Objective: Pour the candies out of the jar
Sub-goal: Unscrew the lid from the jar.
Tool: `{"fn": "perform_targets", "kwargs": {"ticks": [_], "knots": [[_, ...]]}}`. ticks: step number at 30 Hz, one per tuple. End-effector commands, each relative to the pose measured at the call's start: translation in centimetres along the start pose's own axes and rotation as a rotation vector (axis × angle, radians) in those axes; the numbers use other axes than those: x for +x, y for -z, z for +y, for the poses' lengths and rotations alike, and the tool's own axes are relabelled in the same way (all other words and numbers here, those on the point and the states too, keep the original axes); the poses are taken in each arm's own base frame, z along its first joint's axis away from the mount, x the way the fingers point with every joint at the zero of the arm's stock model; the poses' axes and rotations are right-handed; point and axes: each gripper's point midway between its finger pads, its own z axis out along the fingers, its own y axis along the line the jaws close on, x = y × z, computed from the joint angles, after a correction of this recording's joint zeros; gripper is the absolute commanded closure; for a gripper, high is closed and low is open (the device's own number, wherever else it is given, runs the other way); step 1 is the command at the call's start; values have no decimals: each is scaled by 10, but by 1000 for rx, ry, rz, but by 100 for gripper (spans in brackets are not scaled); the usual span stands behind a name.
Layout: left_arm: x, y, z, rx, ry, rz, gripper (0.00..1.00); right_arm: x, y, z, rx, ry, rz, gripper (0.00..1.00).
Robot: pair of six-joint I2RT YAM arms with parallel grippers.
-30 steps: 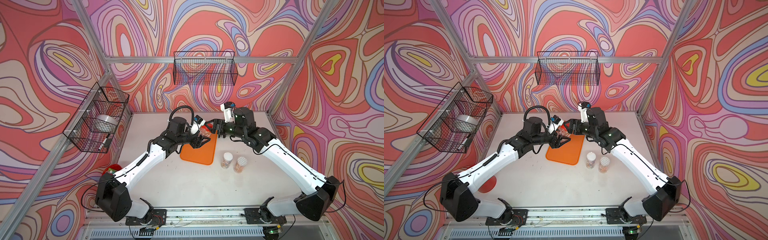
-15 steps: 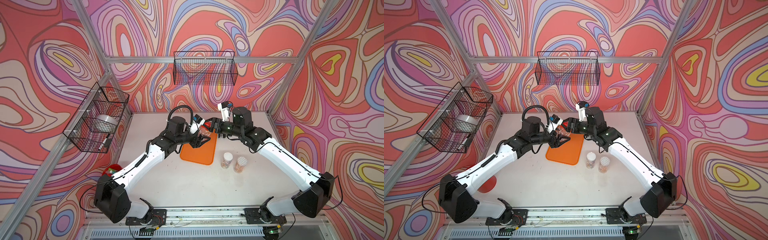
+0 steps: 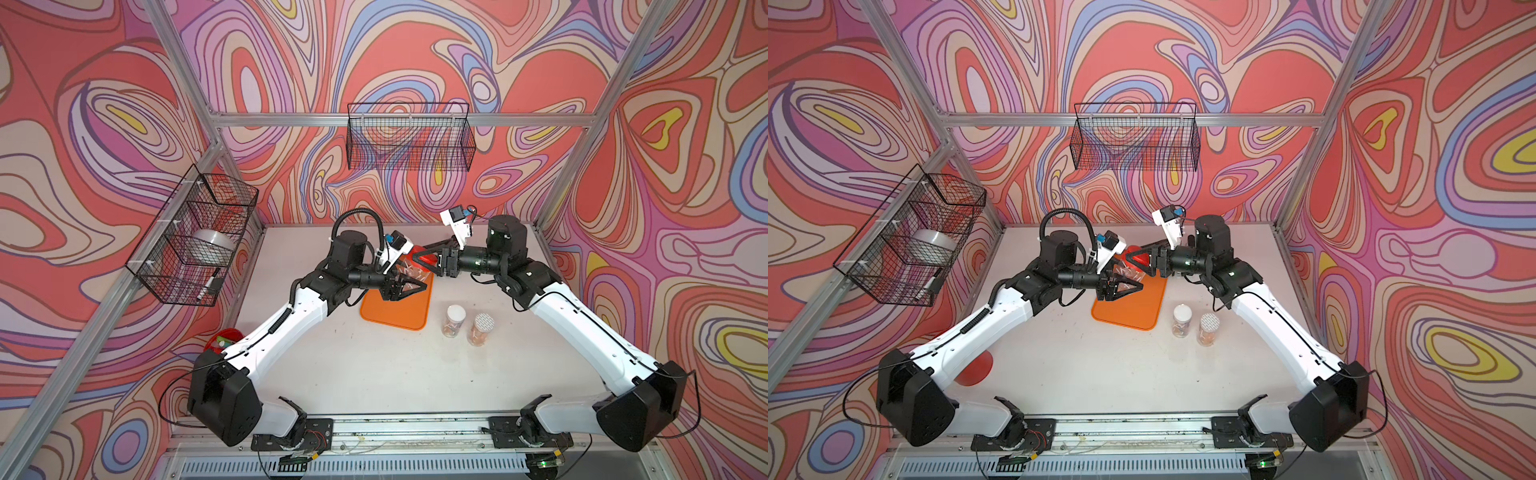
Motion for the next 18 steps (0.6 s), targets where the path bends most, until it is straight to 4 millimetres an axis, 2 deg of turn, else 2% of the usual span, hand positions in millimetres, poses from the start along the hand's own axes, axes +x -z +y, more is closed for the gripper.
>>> {"fn": "perform_targets", "kwargs": {"ticks": [1,3,5,10,15,18], "knots": [[-36,13,-22,82,-66,-82,100,18,-1,-1,-30,61,72,46],[-35,12,-16,49,-61,-77,100,15,-2,-8,9,45,62,44],[-32,11,-9,9,-59,-69,100,7,-1,-19,76,22,33,37],[-25,11,15,-124,-57,-60,100,-14,6,-43,251,-83,-36,12],[-20,13,31,-215,-54,-55,100,-26,18,-65,416,-175,-86,8],[-16,11,35,-239,-55,-36,100,-29,19,-66,431,-201,-100,8]]}}
